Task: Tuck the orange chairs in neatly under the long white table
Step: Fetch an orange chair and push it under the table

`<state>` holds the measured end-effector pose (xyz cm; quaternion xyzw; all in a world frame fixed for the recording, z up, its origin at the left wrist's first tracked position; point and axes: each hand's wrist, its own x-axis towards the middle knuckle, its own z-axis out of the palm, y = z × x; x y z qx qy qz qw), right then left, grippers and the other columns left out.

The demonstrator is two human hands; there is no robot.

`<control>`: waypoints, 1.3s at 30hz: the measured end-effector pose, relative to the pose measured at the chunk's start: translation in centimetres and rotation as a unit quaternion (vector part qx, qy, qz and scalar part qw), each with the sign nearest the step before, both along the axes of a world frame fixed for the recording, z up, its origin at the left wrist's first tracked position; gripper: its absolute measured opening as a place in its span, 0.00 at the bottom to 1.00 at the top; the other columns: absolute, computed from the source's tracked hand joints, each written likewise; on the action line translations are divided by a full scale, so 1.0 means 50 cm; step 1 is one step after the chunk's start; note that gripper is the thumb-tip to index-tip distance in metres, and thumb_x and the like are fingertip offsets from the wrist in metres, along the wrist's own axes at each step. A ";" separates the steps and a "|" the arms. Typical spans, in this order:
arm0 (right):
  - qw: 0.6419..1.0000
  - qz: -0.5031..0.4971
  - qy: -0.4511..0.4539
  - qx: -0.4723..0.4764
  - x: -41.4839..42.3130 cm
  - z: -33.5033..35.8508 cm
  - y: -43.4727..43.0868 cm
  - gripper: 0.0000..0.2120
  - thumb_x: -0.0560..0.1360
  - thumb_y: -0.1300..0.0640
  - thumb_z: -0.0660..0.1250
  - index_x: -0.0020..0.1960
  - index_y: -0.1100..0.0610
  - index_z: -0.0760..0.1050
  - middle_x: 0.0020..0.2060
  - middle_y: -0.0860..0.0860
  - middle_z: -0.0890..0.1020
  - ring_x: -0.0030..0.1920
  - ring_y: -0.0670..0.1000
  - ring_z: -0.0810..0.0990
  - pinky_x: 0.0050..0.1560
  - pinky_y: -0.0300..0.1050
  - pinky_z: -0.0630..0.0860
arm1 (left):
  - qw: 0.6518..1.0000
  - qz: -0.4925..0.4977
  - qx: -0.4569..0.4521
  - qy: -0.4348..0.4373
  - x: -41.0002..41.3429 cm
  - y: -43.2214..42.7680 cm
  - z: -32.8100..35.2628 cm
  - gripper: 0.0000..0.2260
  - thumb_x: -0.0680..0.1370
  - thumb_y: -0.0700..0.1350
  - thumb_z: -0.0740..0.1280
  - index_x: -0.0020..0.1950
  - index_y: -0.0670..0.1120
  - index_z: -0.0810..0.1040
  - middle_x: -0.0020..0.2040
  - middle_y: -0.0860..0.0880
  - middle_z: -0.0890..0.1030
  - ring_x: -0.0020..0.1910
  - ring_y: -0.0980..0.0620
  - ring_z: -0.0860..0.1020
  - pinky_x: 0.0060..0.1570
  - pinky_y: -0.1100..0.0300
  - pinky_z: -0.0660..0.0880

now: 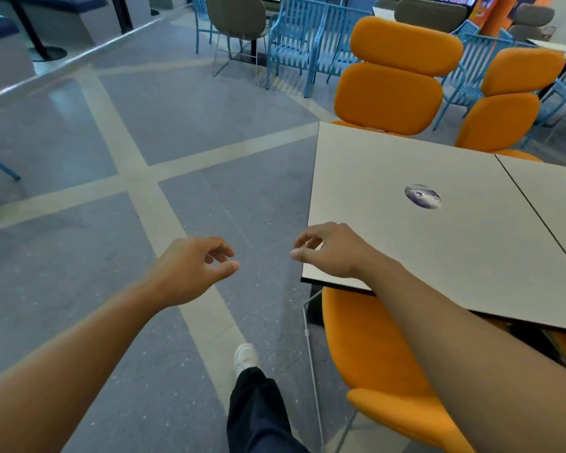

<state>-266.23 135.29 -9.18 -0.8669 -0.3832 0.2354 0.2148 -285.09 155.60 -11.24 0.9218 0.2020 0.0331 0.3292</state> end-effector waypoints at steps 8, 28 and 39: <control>0.998 -0.027 0.043 0.028 0.195 -0.072 0.214 0.13 0.78 0.46 0.70 0.59 0.51 0.82 0.52 0.49 0.83 0.49 0.47 0.80 0.52 0.43 0.76 | 0.999 -0.003 -0.002 0.045 0.233 0.215 -0.034 0.10 0.75 0.56 0.70 0.53 0.55 0.80 0.48 0.58 0.81 0.50 0.58 0.79 0.53 0.57 0.76; 0.988 -0.137 0.077 -0.006 0.677 -0.153 0.600 0.18 0.78 0.45 0.68 0.67 0.45 0.75 0.61 0.46 0.78 0.58 0.49 0.77 0.62 0.49 0.75 | 0.988 -0.103 -0.007 0.116 0.821 0.659 -0.074 0.12 0.77 0.55 0.67 0.58 0.52 0.78 0.53 0.55 0.80 0.53 0.55 0.78 0.53 0.59 0.73; 0.977 -0.201 0.073 -0.018 0.940 -0.172 0.952 0.20 0.79 0.48 0.68 0.70 0.48 0.73 0.67 0.47 0.76 0.65 0.48 0.74 0.61 0.43 0.68 | 0.978 -0.177 0.038 0.099 1.149 1.035 -0.098 0.16 0.77 0.56 0.67 0.62 0.52 0.77 0.59 0.52 0.78 0.56 0.52 0.76 0.56 0.59 0.71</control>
